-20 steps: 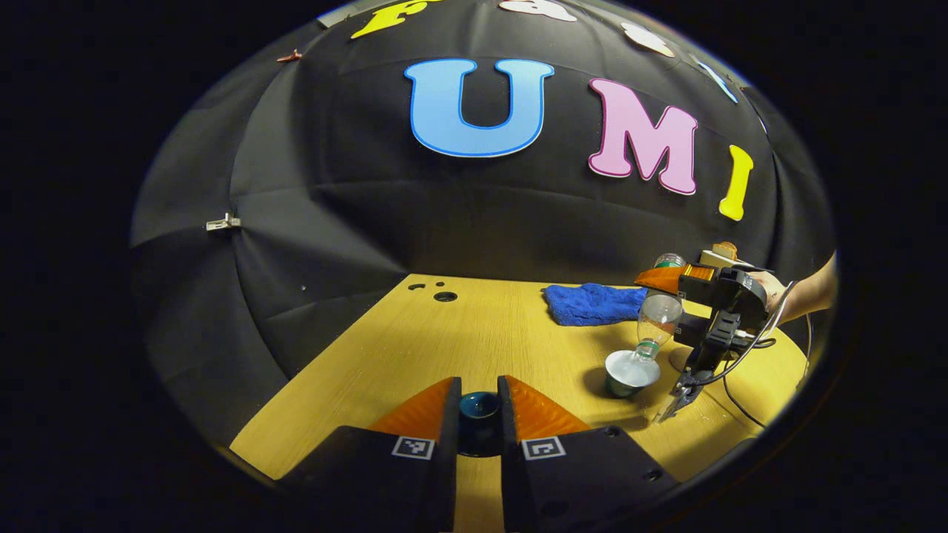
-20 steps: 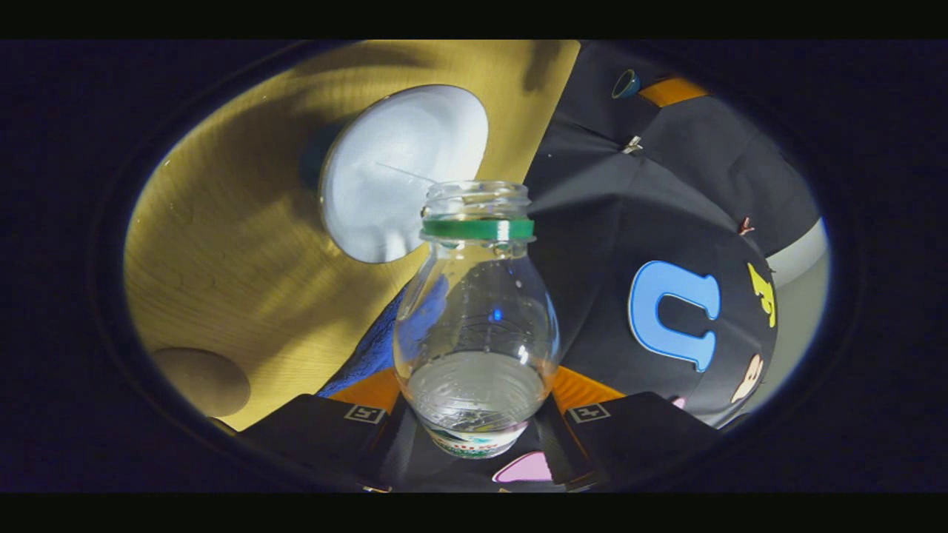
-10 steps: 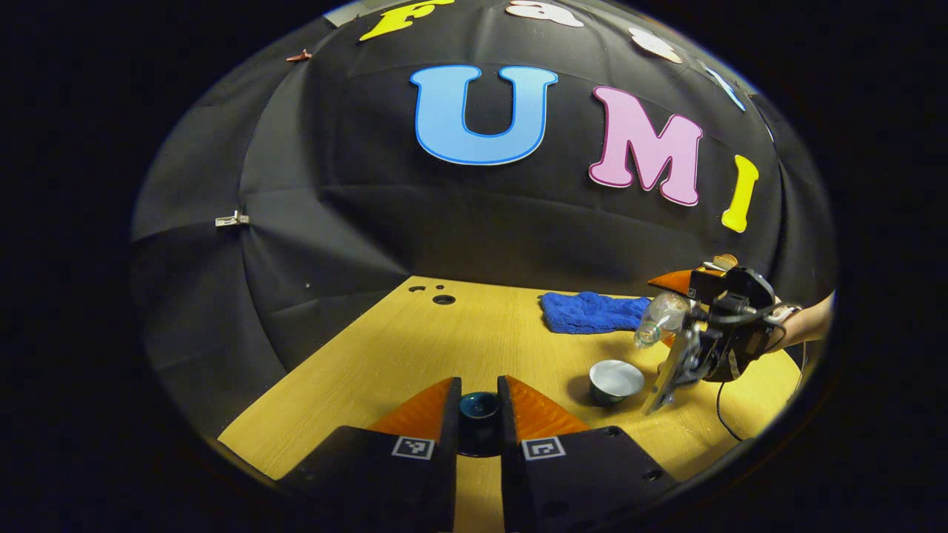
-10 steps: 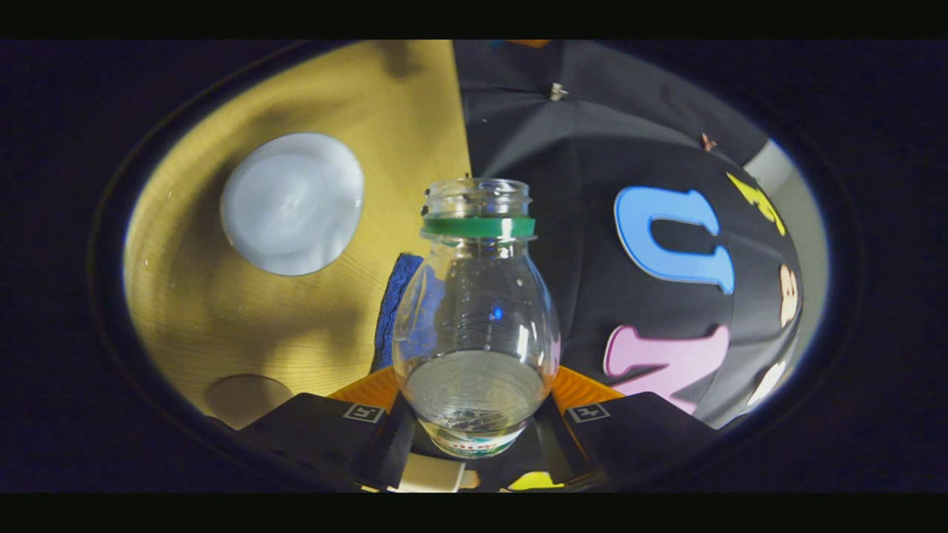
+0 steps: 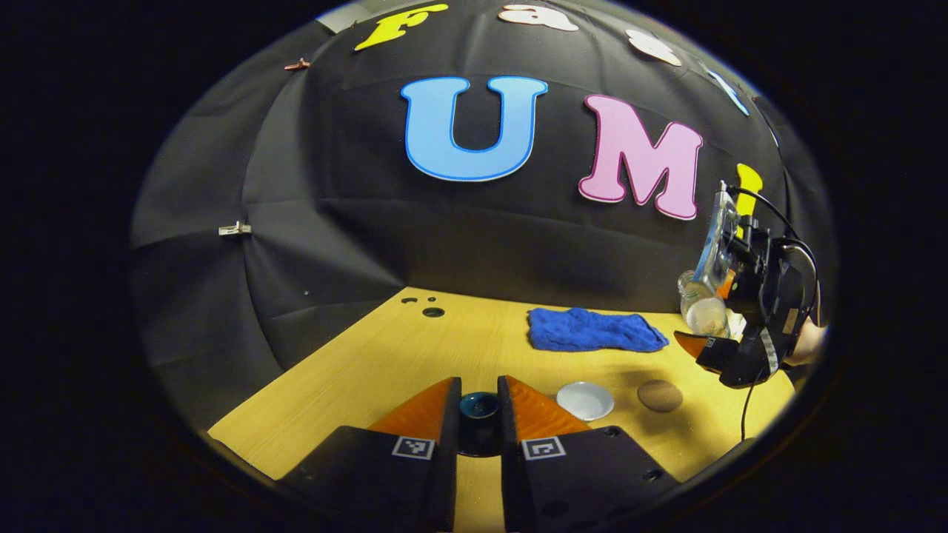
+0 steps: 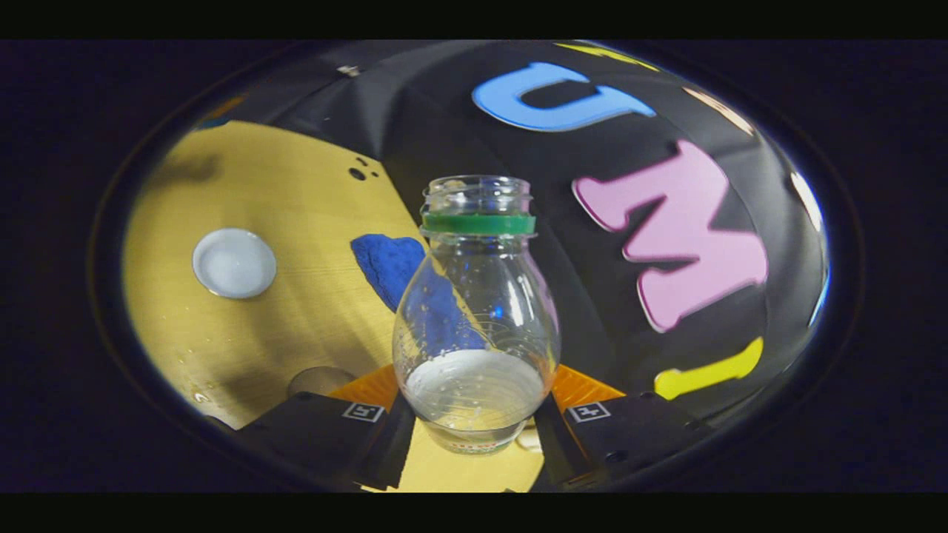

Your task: Open the teacup lid with one hand, grasp the water bottle and pour water into the teacup with the other hand; after pouring, place the water bottle on the coaster and then close the teacup lid.

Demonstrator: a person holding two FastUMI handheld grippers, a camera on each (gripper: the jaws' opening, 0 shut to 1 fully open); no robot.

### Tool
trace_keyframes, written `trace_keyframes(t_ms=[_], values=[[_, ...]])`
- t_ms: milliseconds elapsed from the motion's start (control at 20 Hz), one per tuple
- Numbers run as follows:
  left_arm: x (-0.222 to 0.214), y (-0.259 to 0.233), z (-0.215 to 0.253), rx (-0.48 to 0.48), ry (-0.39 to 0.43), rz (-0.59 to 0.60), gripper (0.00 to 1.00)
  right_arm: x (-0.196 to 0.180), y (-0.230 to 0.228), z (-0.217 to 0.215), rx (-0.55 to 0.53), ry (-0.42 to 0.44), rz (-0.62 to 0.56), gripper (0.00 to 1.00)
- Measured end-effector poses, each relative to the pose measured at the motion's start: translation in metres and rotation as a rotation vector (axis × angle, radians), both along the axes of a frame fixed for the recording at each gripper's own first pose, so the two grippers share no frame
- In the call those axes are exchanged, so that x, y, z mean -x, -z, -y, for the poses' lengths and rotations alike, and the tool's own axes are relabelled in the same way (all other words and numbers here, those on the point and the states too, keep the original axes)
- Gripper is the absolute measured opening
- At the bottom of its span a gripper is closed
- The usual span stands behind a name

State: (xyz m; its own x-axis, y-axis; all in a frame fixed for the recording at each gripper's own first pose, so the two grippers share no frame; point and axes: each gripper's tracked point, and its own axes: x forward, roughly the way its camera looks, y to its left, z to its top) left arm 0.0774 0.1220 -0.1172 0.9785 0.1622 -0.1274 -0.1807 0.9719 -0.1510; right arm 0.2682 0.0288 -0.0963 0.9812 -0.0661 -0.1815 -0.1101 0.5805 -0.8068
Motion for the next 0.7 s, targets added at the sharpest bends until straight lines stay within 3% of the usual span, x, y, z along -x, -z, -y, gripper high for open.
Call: trace_keyframes(t_ms=[150,350,400,450,700], values=[[0.003,-0.025,0.013,-0.002,0.001,0.019,0.28,0.018,-0.018,0.026,-0.272,0.067,-0.025,0.74],[0.008,-0.046,0.033,-0.011,0.008,0.025,0.29,0.037,-0.056,0.058,-0.461,0.111,0.019,0.75],[0.007,-0.048,0.039,-0.012,0.01,0.021,0.32,0.04,-0.064,0.062,-0.499,0.104,0.033,0.75],[0.007,-0.05,0.044,-0.013,0.013,0.015,0.25,0.045,-0.07,0.064,-0.535,0.094,0.04,0.75],[-0.012,-0.054,0.078,-0.026,0.055,0.004,0.24,0.072,-0.073,0.05,-0.777,0.015,0.048,0.75]])
